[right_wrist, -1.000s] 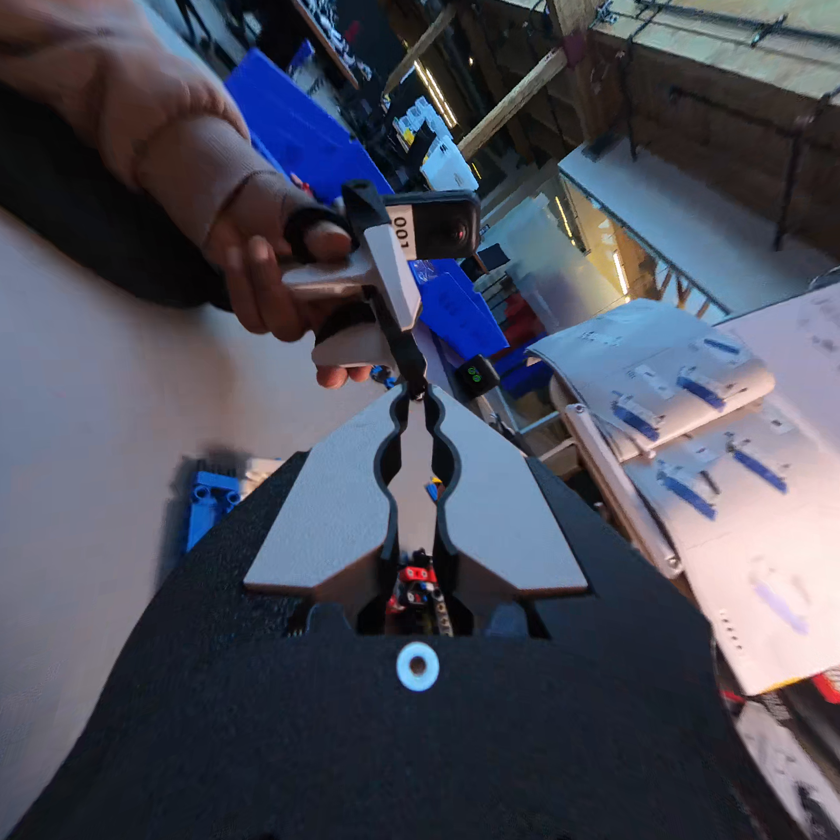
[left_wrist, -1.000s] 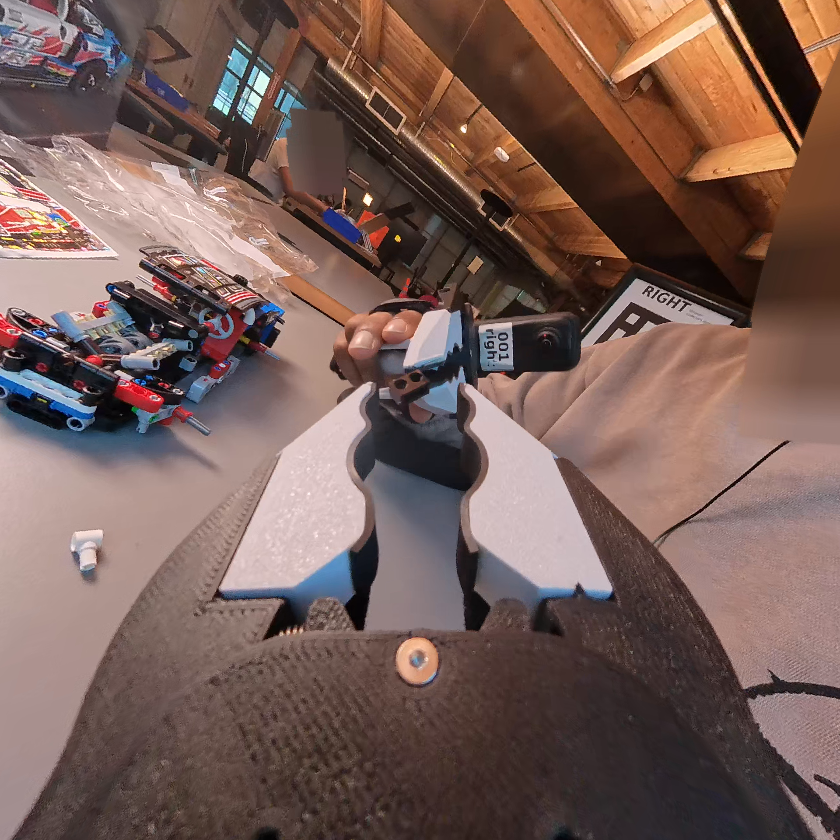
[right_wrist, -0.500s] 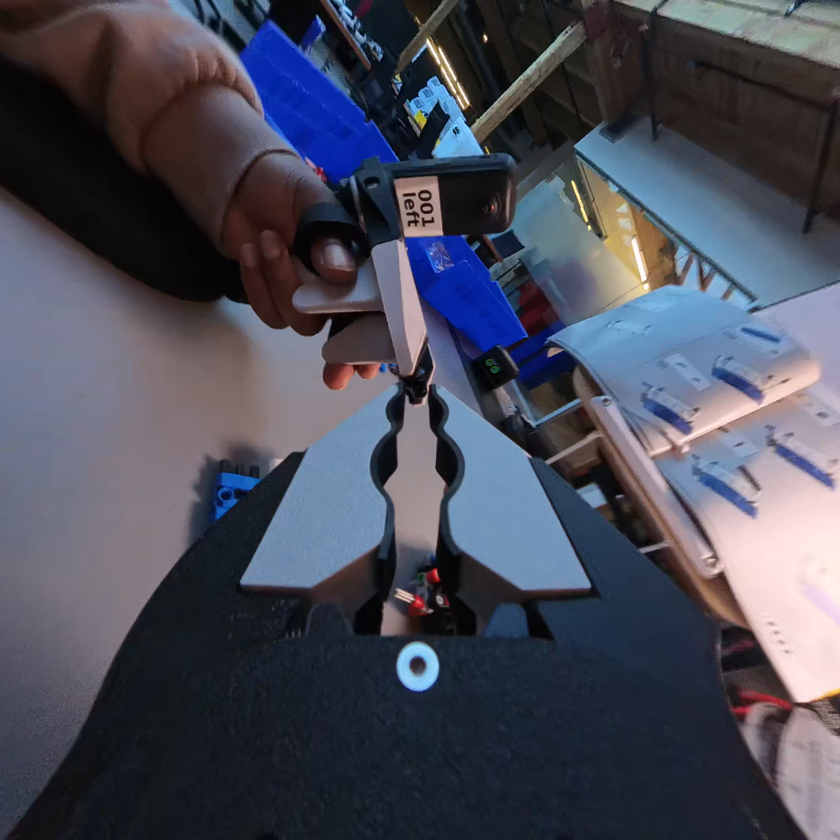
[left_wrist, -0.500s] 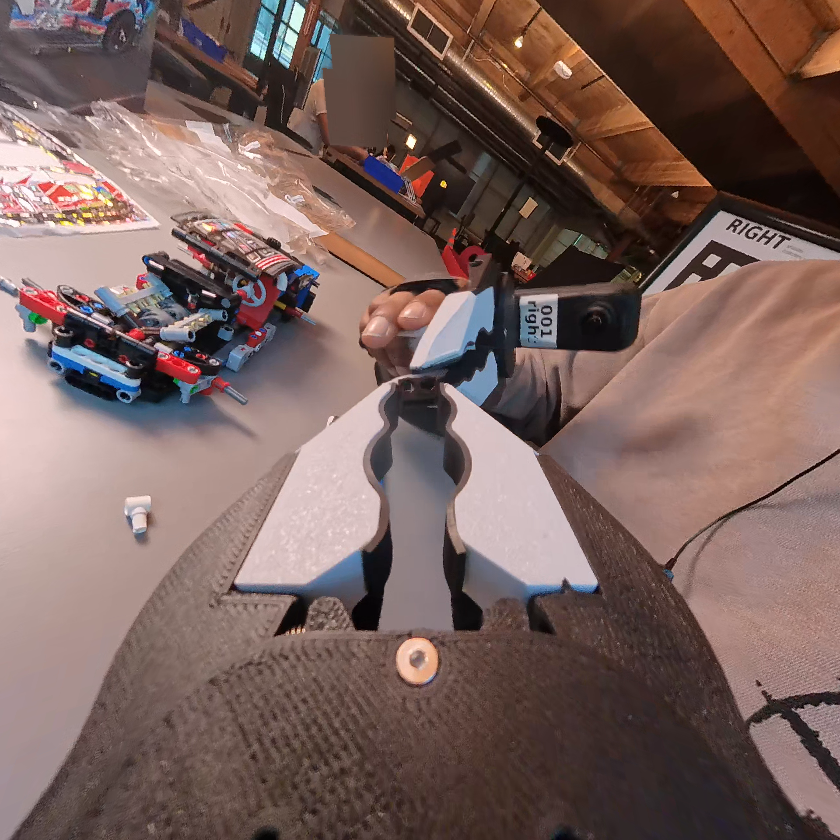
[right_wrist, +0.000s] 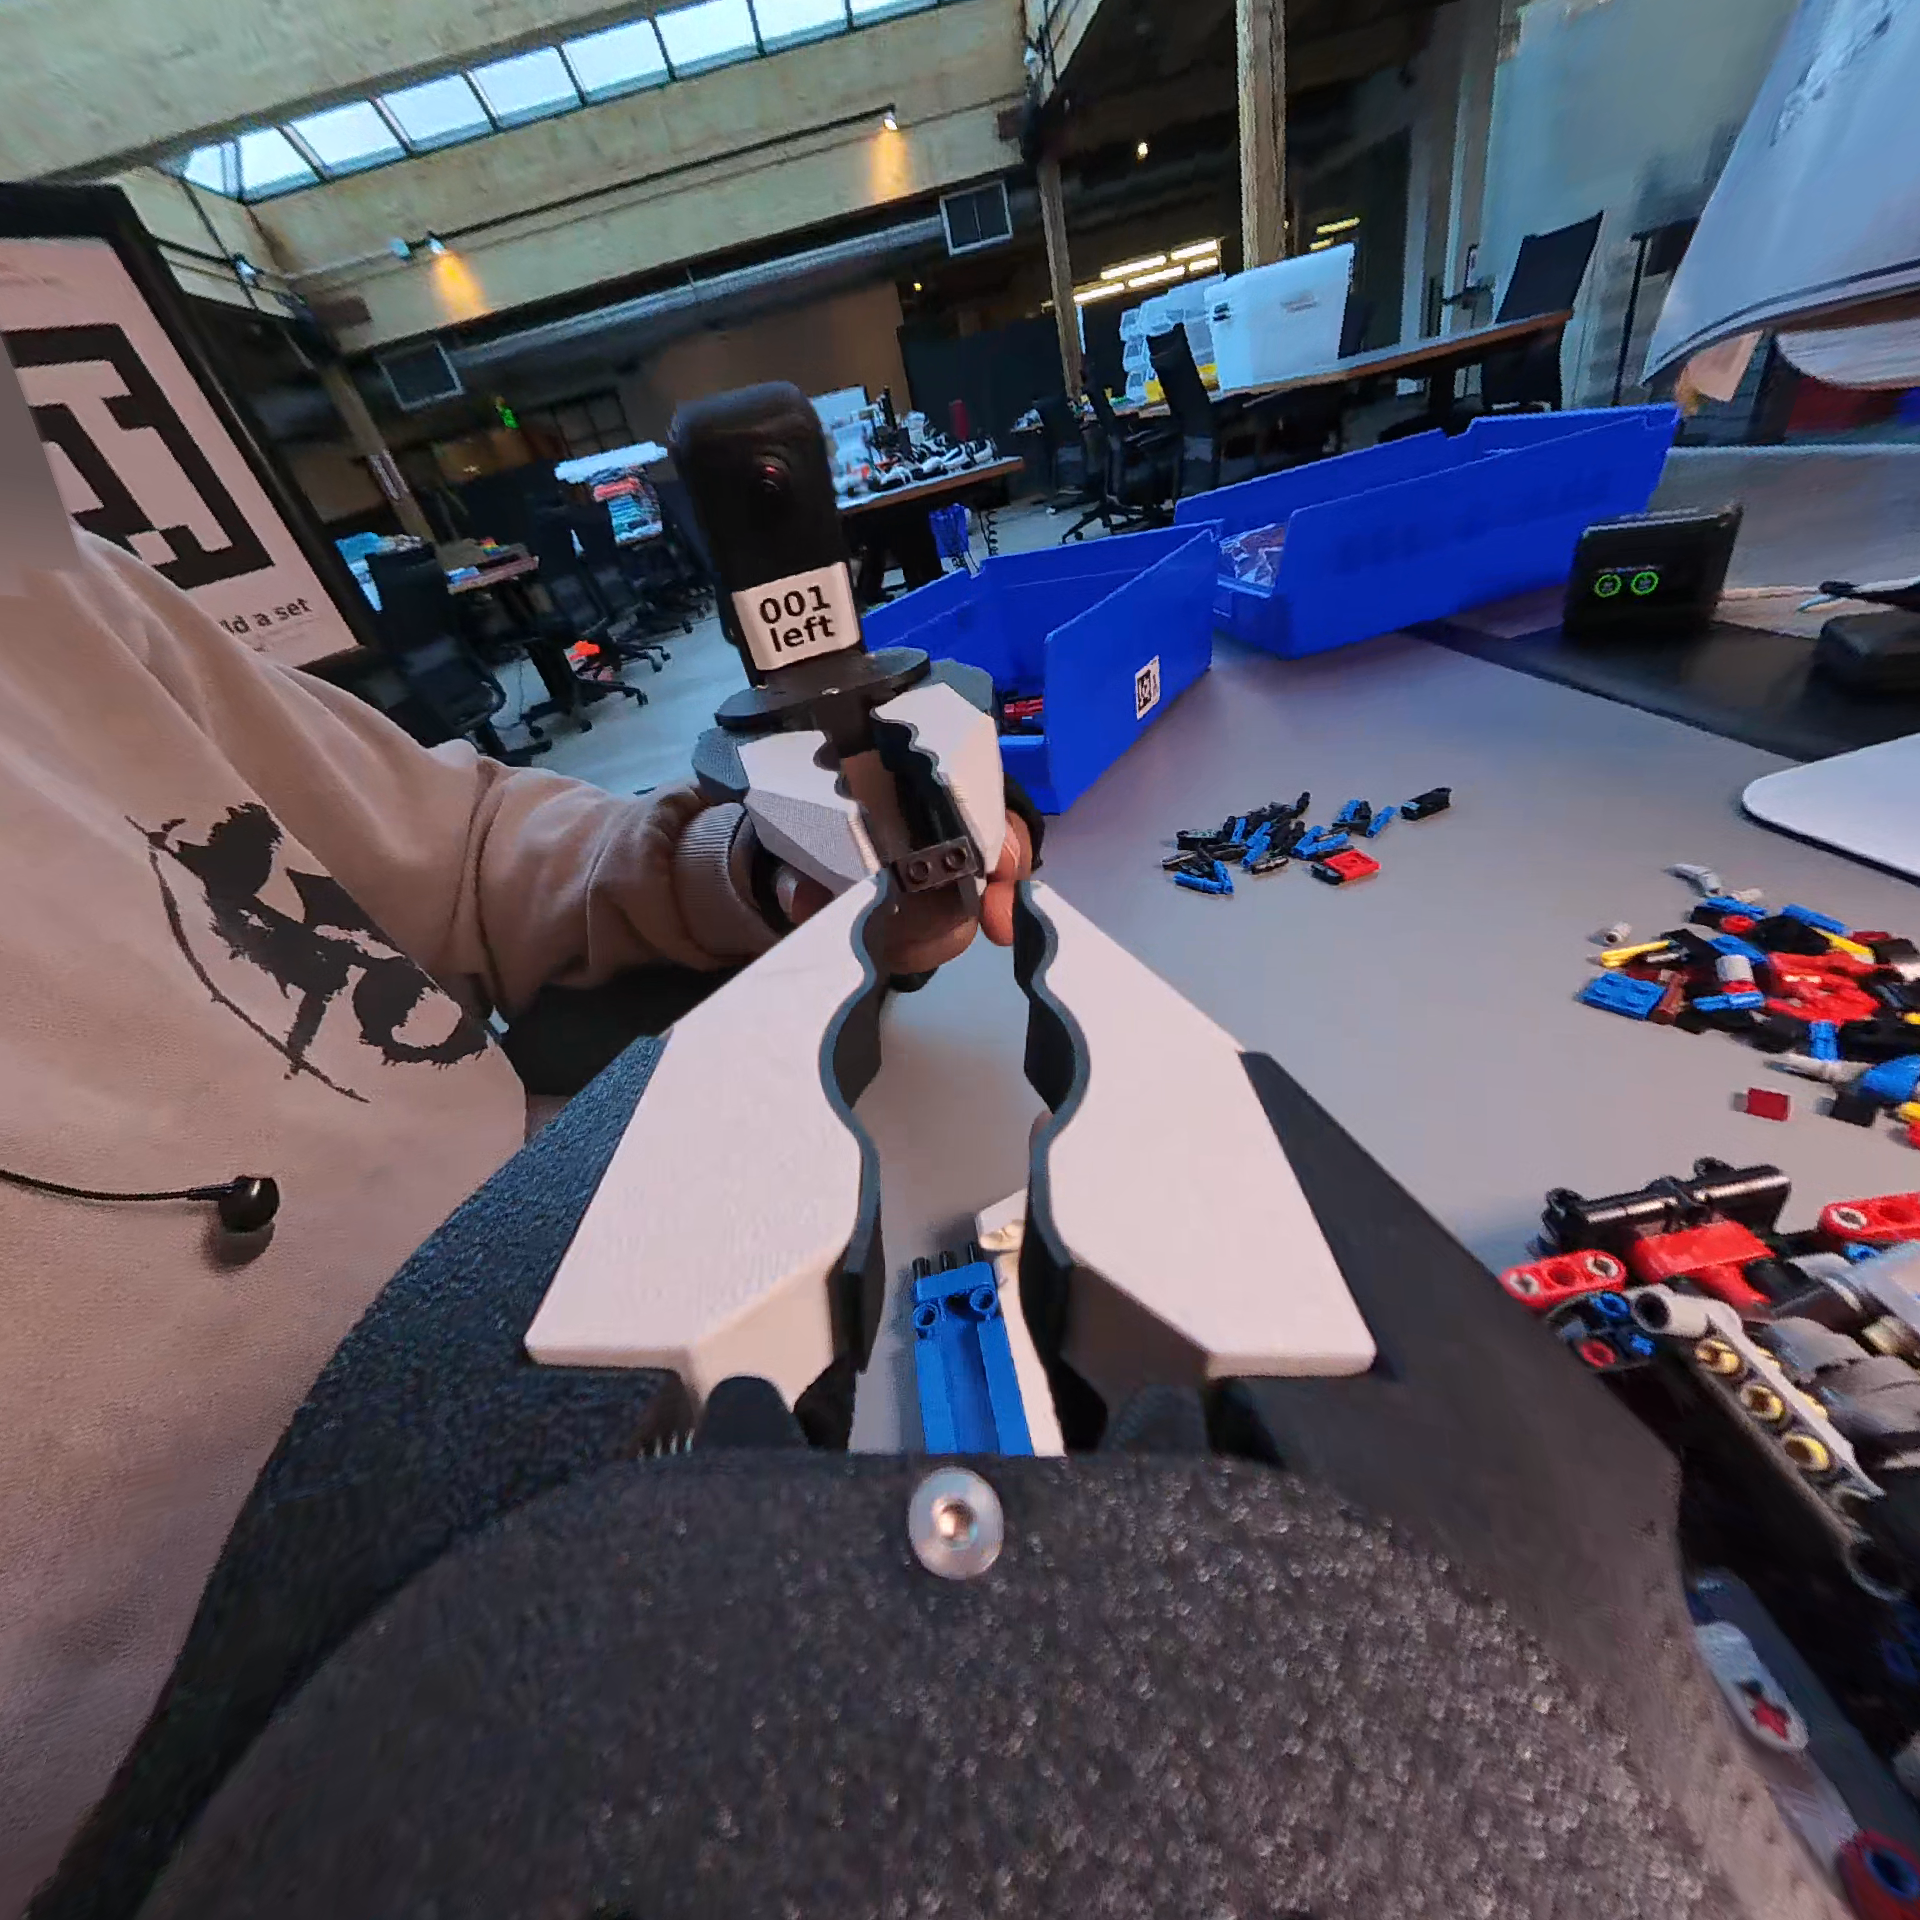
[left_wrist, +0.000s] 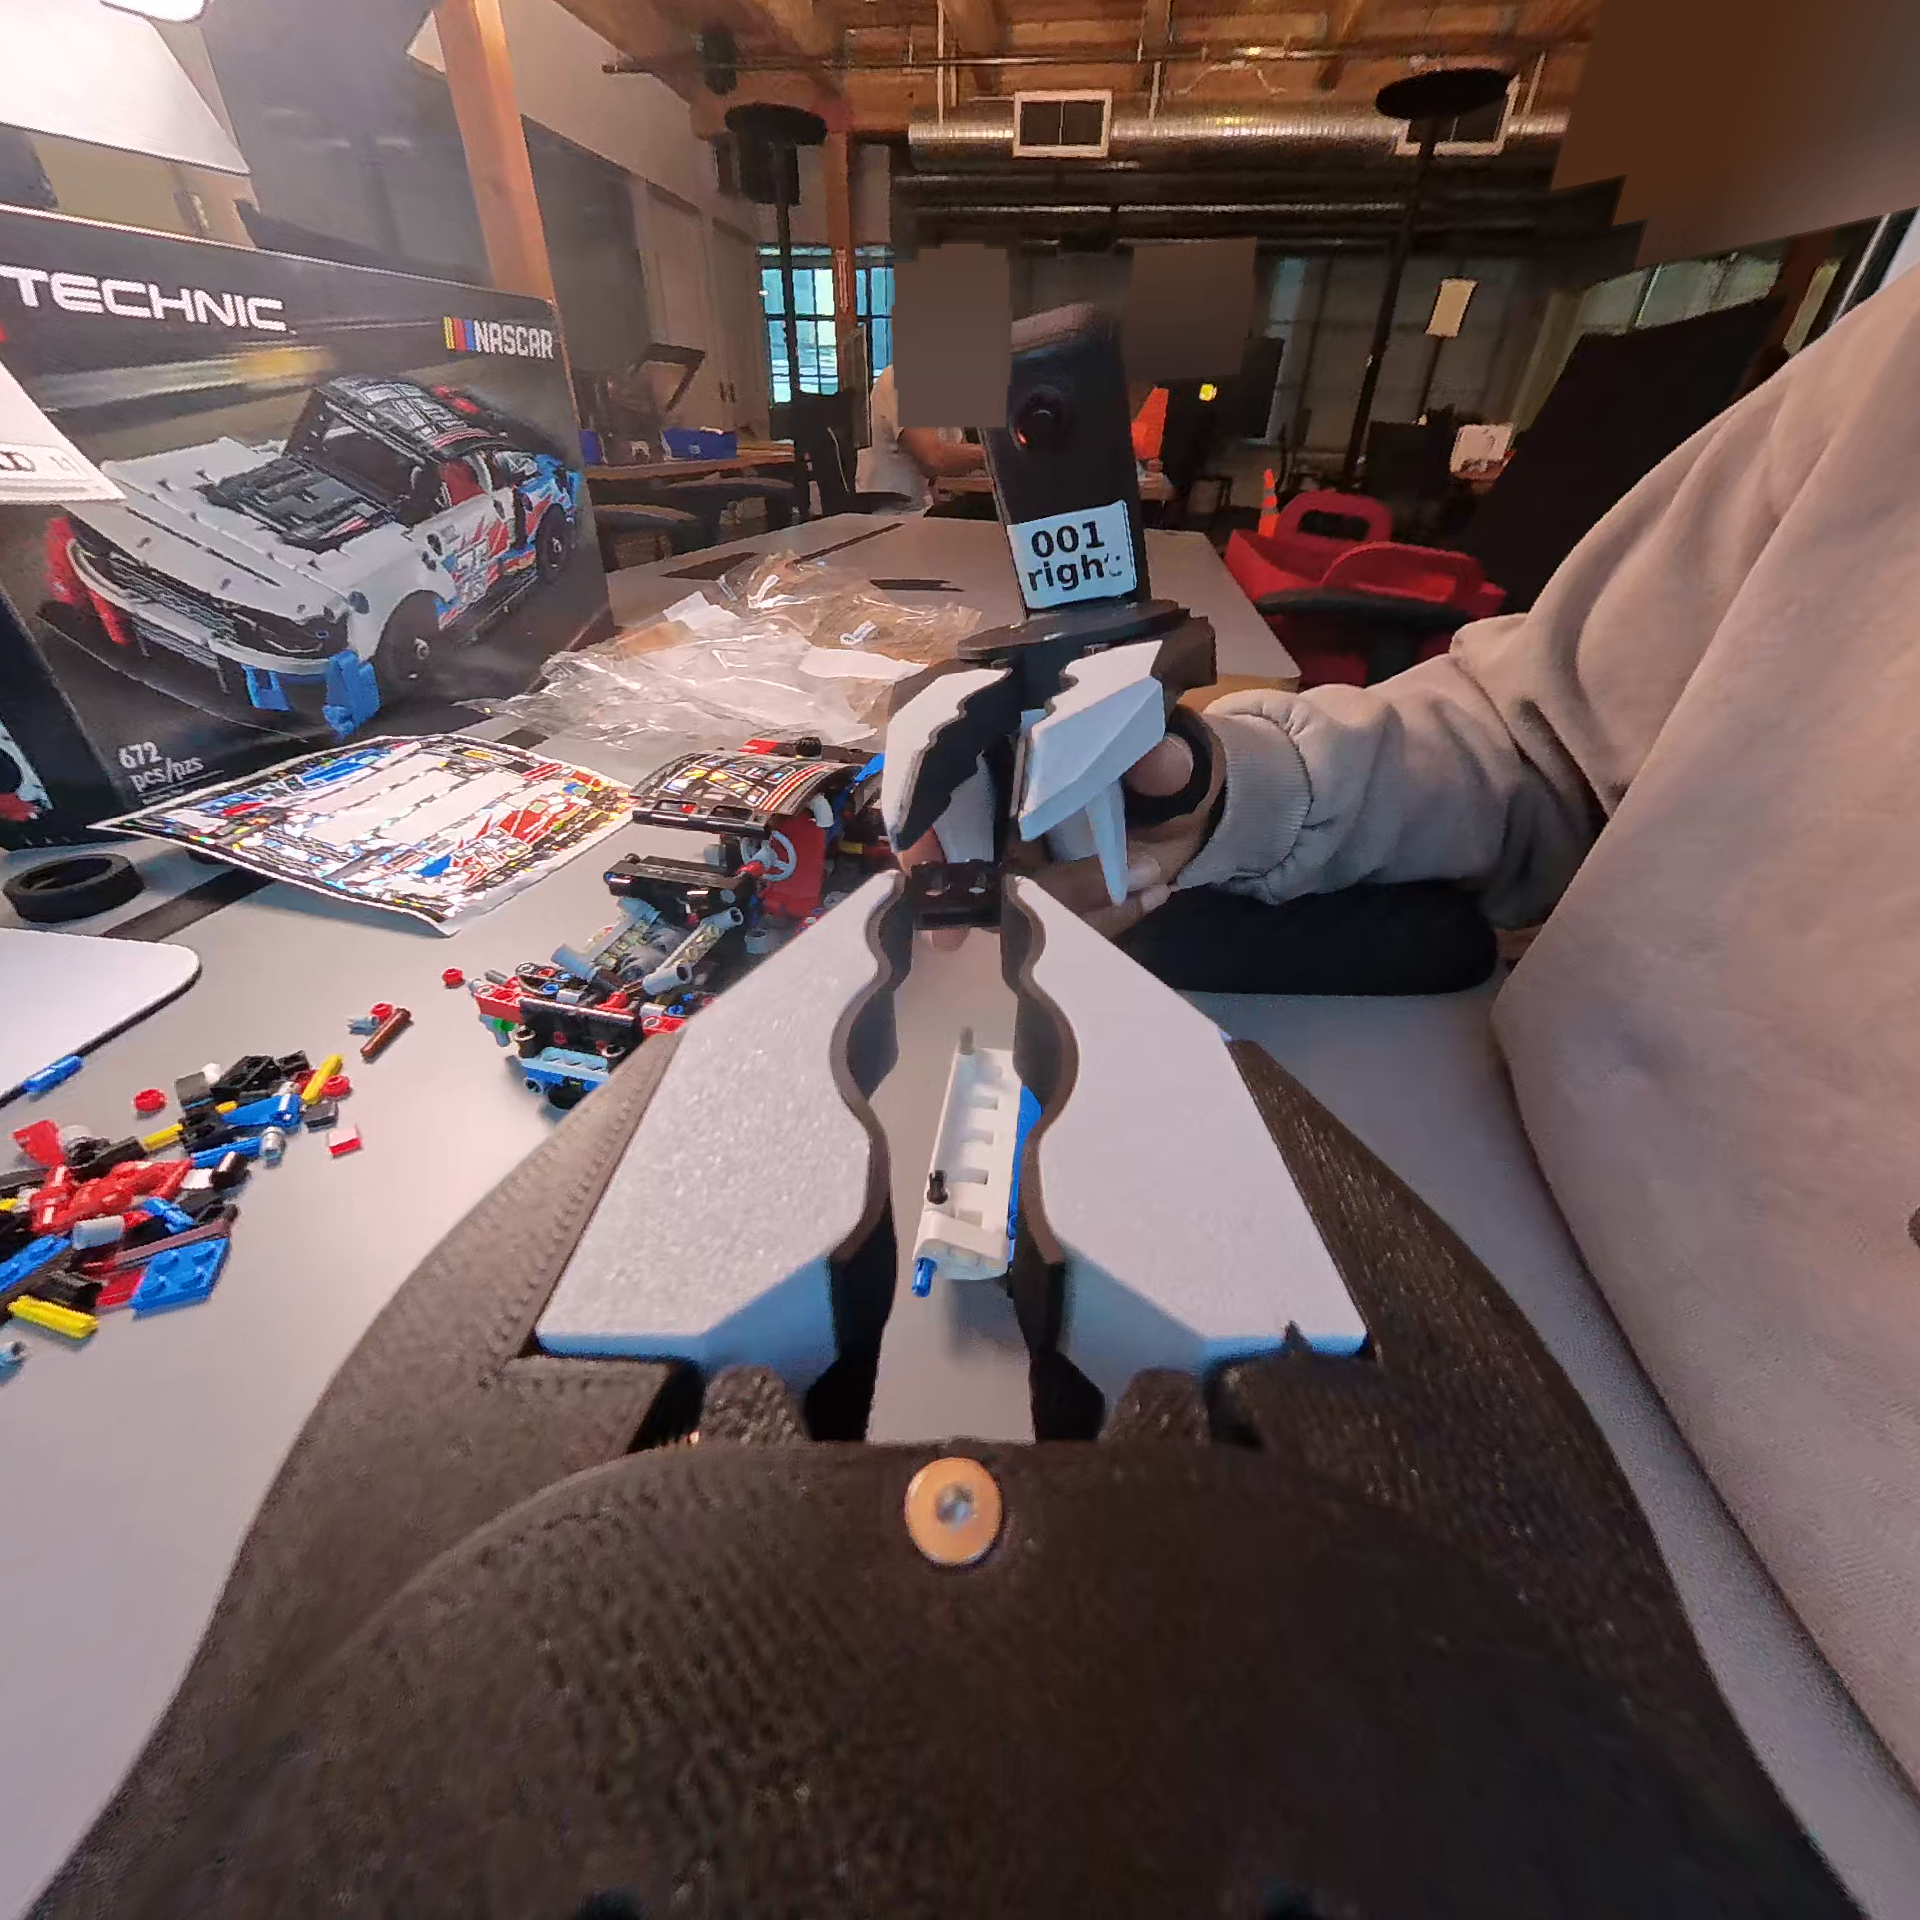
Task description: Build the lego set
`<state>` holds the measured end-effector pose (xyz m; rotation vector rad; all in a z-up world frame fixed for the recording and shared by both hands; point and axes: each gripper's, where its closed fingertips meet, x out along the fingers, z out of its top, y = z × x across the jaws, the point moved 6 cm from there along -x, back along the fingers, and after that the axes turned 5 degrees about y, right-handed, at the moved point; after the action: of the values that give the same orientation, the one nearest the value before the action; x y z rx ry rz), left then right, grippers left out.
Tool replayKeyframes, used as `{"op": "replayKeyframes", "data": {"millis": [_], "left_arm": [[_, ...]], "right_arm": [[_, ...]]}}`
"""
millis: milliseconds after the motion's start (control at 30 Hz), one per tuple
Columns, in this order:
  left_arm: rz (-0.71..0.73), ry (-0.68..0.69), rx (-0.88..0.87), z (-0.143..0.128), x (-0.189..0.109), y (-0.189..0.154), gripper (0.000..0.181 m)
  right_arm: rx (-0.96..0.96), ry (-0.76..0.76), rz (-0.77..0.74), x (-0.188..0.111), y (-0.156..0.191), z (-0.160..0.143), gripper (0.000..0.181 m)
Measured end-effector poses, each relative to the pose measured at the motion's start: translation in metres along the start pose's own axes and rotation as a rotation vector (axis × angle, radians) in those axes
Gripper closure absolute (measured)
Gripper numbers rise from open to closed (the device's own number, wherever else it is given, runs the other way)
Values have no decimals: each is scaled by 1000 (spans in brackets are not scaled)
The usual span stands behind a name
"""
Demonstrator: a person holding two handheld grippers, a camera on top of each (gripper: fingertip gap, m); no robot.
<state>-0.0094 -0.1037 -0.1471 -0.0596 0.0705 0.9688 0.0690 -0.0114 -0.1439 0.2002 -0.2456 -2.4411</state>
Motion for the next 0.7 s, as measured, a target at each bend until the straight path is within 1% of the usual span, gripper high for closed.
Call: {"op": "replayKeyframes", "data": {"millis": [67,200,267,333,400,467,500,533,600,633,700], "left_arm": [[27,19,66,-1,1,-2,167],[72,59,233,-3,4,-9,167],[92,80,319,-3,7,-13,167],[111,102,391,-5,8,-17,167],[130,107,404,-6,9,-16,167],[135,96,301,-6,8,-9,165],[112,76,191,-6,7,-5,161],[72,46,45,-4,4,1,154],[-16,-29,-285,0,0,13,153],[-60,-57,-431,0,0,17,153],[-108,-71,-668,-5,6,21,154]], "right_arm": [[103,33,34,3,-2,-4,160],[374,19,194,8,-1,-6,159],[483,46,239,13,-1,-11,159],[525,55,268,16,0,-15,171],[522,64,260,15,-2,-16,174],[432,31,202,13,-4,-12,176],[353,-1,163,10,-6,-8,176],[226,-24,88,6,-8,-3,176],[-154,-33,-128,-1,-8,5,175],[-363,-13,-229,-2,-5,6,175],[-728,48,-424,1,0,4,175]]}}
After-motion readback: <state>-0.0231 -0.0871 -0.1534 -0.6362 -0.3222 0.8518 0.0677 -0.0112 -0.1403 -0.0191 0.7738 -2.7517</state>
